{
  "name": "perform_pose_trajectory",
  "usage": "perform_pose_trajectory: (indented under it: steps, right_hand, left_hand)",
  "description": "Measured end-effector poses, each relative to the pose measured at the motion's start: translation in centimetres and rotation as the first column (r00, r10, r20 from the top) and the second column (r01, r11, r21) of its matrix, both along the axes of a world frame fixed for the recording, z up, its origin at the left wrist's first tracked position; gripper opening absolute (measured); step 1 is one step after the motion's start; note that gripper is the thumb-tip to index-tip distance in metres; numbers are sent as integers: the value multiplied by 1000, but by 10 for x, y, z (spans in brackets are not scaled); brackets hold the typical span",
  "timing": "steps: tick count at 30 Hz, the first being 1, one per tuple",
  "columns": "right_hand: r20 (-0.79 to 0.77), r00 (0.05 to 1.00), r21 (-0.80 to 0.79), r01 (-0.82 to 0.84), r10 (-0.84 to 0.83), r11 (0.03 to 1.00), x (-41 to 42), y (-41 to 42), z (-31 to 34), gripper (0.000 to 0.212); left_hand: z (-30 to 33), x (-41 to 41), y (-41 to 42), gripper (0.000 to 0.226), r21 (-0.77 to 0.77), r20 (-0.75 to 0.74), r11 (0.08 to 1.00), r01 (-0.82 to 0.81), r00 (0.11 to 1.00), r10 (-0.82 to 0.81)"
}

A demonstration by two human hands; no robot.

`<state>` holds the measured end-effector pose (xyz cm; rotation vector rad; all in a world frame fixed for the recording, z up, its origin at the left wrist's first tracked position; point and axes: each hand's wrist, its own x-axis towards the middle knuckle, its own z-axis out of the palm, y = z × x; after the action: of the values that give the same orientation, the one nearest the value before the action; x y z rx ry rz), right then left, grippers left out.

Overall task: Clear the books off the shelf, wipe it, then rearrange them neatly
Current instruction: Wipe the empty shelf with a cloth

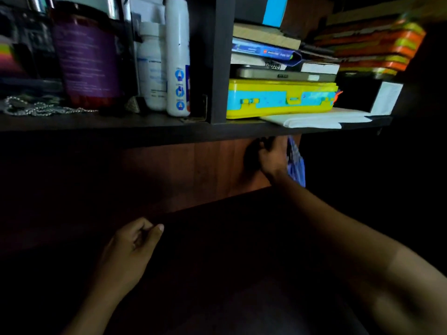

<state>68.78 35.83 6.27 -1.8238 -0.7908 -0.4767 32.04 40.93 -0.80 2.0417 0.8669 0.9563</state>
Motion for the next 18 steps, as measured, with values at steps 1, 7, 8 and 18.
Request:
perform_pose_trajectory:
  steps: [1,7,8,18]
  right_hand:
    - [25,999,-56,-25,26,998,-24,7,10,59]
    - [655,472,-659,-25,590,751,-98,14,-51,64]
    - [641,312,-739,7,701,673,-85,7,-58,59]
    - [519,822,-331,-59,234,942,-127,48,-4,59]
  left_hand:
    - [0,0,1,33,-4,-5,1000,1,1000,-1]
    - [-1,-2,3,34,39,-1,999,-23,1000,23]
    - [-1,-1,3,34,44,6,999,-24,1000,23]
    - [-5,2,10,34,14,68,998,-55,996,54]
